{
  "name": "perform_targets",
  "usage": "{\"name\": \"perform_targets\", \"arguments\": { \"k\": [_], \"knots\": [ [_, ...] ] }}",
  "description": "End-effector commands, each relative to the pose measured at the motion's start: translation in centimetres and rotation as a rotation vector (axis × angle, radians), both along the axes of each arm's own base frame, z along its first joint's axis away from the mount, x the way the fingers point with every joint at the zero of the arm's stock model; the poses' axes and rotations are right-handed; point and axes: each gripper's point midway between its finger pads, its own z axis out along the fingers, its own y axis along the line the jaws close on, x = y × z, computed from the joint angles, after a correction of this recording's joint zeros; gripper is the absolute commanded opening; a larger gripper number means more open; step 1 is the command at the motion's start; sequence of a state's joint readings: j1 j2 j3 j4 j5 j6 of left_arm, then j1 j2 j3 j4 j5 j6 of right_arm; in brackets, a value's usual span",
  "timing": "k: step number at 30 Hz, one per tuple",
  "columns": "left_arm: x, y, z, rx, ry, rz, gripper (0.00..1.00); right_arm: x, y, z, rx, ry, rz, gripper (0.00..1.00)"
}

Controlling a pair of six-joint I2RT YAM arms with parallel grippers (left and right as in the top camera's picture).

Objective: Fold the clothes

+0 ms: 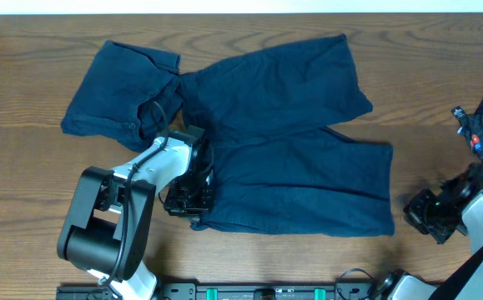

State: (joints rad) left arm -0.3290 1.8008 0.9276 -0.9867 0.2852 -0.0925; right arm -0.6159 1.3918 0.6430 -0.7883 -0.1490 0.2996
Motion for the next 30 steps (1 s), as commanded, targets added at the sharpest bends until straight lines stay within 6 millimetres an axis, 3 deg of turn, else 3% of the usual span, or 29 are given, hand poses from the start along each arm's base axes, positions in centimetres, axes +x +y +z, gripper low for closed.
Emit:
{"name": "perform_targets", "arguments": {
  "k": [1,3,5,7,10,13,15,18,22,24,27,30],
  "knots": [
    [0.0,1.8,-0.3,0.085,-0.015,-0.035,0.06,-0.6,-2.3,-0.1,-0.107,0.040,-0.104,0.01],
    [0.0,1.8,-0.3,0.086,-0.016,-0.035,0.06,0.4,-1.5,0.1,-0.054,-0.012,-0.077,0.02],
    [0.0,1.8,-0.3,0.085,-0.014,-0.035,0.16,3.8,2.2,1.8,0.127,-0.242,0.160,0.10],
    [-0.3,1.8,-0.2,0.087,-0.004,-0.036,0.17,6.7,6.8,5.7,0.344,-0.563,0.387,0.15],
    [-0.3,1.8,-0.1,0.088,-0.001,-0.035,0.22,6.8,9.9,8.8,0.543,-0.689,0.390,0.08],
    [-0.2,1.8,-0.1,0.086,-0.005,-0.034,0.22,5.3,11.6,8.1,0.577,-0.597,0.431,0.05],
    [-0.1,1.8,-0.1,0.085,-0.006,-0.034,0.22,4.4,12.1,7.0,0.544,-0.515,0.480,0.05],
    [-0.1,1.8,-0.1,0.085,-0.007,-0.034,0.25,4.2,11.0,4.5,0.407,-0.368,0.478,0.05],
    [-0.1,1.8,-0.1,0.085,-0.005,-0.034,0.32,5.9,7.5,1.7,0.157,-0.274,0.379,0.02],
    [-0.2,1.7,0.0,0.082,-0.002,-0.032,0.40,6.9,6.8,1.0,0.105,-0.285,0.329,0.02],
    [0.0,1.0,0.2,0.049,-0.001,-0.017,0.51,8.4,7.9,0.3,0.130,-0.357,0.311,0.02],
    [0.3,0.2,0.5,0.007,0.001,0.000,0.53,9.4,9.6,-0.1,0.183,-0.408,0.357,0.01]
  ]
}}
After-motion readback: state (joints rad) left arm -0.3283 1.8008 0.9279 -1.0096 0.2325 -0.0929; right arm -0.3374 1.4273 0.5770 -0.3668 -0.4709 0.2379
